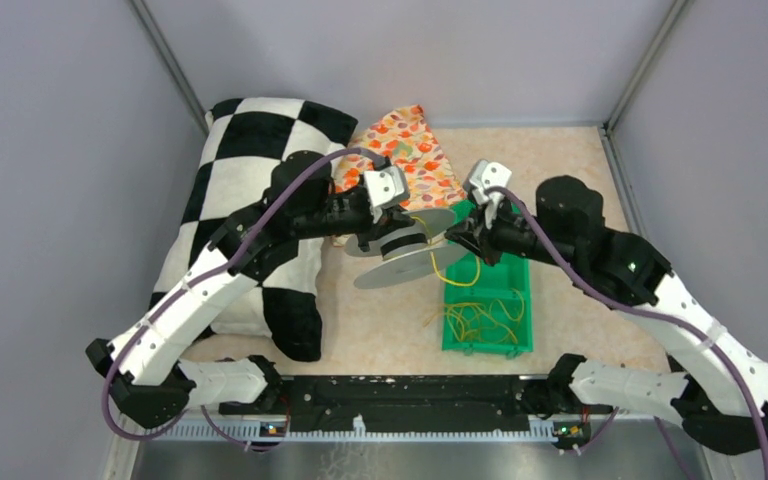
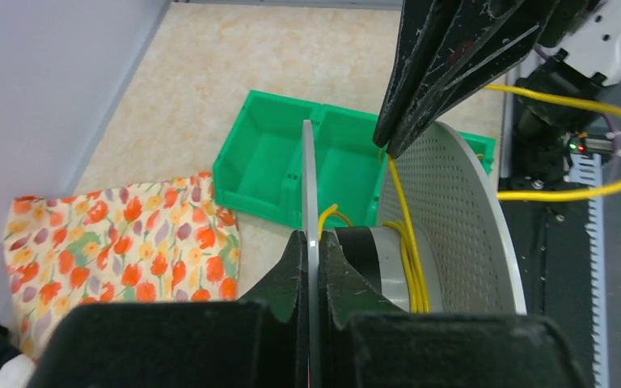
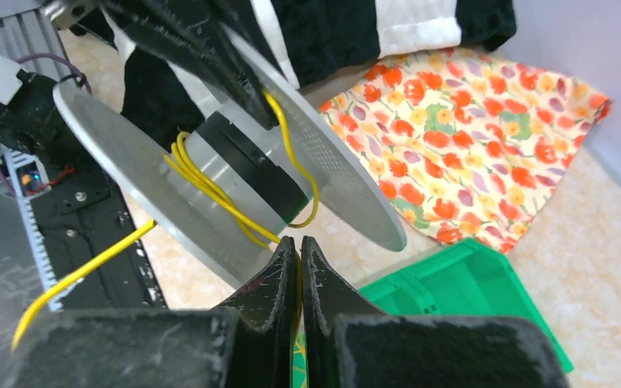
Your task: Wrap the cables
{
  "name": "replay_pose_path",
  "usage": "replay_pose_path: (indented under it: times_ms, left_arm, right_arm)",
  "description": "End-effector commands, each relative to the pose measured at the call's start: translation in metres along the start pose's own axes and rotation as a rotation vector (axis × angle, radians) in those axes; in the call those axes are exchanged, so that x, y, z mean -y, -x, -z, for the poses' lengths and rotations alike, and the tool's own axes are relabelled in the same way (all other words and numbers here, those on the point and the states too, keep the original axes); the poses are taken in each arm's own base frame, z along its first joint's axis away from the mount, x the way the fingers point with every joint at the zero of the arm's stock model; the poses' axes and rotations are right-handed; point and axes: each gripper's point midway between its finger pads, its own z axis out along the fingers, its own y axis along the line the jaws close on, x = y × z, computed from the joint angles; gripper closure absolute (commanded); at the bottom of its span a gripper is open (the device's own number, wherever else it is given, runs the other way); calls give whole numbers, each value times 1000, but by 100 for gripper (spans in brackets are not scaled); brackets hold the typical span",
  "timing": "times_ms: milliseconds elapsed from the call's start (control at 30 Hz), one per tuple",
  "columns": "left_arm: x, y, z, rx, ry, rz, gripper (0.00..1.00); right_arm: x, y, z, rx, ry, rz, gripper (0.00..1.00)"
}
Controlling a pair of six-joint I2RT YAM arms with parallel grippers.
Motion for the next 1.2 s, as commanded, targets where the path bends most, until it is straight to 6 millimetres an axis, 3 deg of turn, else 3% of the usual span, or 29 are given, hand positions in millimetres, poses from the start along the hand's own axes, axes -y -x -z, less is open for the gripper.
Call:
replay_pose_path:
  times_ms: [0,267,500,733,867,933,1067,1167]
  left_arm:
    - [22,-1,16,-82,-128,36,100]
    - [18,23,21,16,-106,19,100]
    - [18,33,28,57,-87,1,100]
    - [18,39,31,77,-82,4,100]
    - [13,39,33,75,-49,7,100]
    - [12,38,32,71,-41,22,100]
    - [12,32,26,58,-50,60,100]
    - [12,30,25,57,-50,66,100]
  right_arm:
    - [32,6,28,103,-174,168,100]
    - [29,3,35,171,-190,95,100]
    - [33,0,37,182,-231,25,63]
    - [36,-3,37,174,-251,-2,60]
    - [66,8,64,222,-451,-69,50]
    - [71,19,84,285,-496,-93,46]
    - [37,39,99,364,-310,-45,48]
    - [5,32,90,312,-122,13,45]
